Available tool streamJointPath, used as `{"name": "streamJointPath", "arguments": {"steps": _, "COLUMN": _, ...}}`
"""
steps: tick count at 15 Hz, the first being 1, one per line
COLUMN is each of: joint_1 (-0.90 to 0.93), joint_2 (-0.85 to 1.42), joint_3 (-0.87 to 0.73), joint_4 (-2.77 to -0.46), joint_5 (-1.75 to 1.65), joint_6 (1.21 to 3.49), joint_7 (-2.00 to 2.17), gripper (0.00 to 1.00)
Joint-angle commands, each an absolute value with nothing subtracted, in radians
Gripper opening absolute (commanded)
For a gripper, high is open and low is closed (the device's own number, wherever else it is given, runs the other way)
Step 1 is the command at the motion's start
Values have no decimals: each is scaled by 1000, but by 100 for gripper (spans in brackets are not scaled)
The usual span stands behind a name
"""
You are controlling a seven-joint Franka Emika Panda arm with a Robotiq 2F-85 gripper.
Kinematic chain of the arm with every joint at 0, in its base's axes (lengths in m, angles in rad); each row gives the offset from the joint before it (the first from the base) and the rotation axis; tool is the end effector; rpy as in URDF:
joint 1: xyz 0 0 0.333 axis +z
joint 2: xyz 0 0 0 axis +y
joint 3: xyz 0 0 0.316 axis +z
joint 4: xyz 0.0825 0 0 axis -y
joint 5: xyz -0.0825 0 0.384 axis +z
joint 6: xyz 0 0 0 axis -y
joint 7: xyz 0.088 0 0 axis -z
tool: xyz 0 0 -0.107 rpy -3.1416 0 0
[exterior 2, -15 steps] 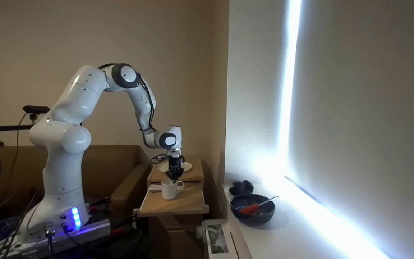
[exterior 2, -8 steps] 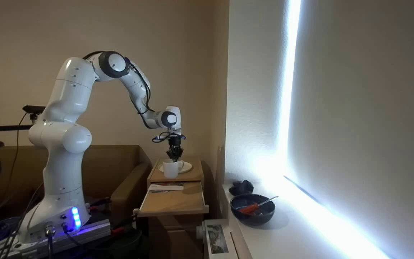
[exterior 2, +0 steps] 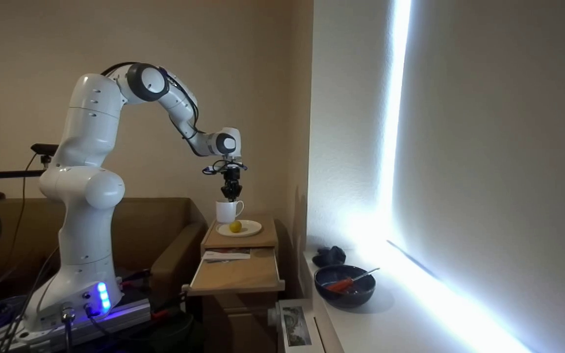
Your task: Take the cup out of the drawer and put it on the cabinet
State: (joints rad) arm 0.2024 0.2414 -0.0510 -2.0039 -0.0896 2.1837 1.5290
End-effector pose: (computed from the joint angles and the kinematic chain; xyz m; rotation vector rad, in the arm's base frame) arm 0.5821 0.0863 0.3329 2.3988 -1.8668 0.0326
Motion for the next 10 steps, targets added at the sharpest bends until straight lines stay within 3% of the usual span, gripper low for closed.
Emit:
{"name": "streamJointPath", "arguments": {"steps": 1, "joint_1": 183, "joint_2": 263, "joint_3": -29, "joint_4": -1995, "joint_5": -103, "joint_6": 2174, "joint_7": 1544, "gripper": 1}}
{"name": "streamJointPath", "arguments": {"steps": 10, "joint_1": 228, "joint_2": 674, "joint_3": -51, "joint_4": -1601, "joint_5": -8, "joint_6": 2334, "joint_7": 1967, "gripper": 1}}
